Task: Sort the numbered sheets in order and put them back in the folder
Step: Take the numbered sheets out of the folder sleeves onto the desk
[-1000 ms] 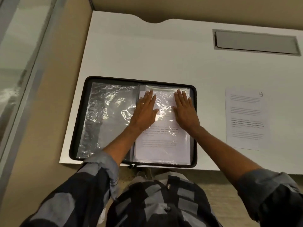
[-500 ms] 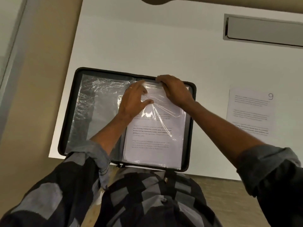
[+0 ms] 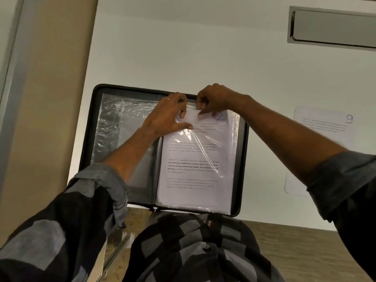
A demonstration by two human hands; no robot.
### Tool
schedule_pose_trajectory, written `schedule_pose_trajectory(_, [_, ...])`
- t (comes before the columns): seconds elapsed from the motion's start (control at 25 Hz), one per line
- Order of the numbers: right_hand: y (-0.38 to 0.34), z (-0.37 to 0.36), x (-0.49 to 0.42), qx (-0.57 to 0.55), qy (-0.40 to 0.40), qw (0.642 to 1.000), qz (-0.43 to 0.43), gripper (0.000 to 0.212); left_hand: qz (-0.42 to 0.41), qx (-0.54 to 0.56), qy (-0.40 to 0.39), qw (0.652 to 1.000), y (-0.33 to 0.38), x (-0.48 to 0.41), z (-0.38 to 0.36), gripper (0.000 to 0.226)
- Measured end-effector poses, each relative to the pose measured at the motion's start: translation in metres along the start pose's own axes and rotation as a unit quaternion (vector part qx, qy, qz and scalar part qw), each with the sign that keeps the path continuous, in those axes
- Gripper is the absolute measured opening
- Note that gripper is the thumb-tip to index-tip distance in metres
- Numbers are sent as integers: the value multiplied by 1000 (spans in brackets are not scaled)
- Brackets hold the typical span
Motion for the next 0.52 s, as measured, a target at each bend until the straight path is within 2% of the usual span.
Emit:
schedule_pose_trajectory(0.12, [8, -8, -9, -38, -71, 996, -36, 31, -15, 1, -16, 1000, -1, -2, -1, 48])
schedule_pose_trajectory(0.24, [7, -5, -16, -29, -101, 994, -38, 30, -25, 3, -31, 999, -5, -6, 2, 51])
schedule_pose_trajectory(0.36, [10, 14, -21, 23, -64, 997, -43, 24, -13, 20, -43, 999, -9, -14, 8, 64])
schedule_pose_trajectory(0.52, [32, 46, -19, 19, 24, 996, -86, 34, 75, 161, -49, 983, -27, -32, 15, 112])
Point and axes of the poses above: each hand's wrist, its own x-axis away from the middle knuckle, its own z-axis out of the back of the hand, y = z × x, the point moved 8 cm from there along -x, towards the middle knuckle, and after that the axes turned 9 degrees about z, right-handed, at the moved point
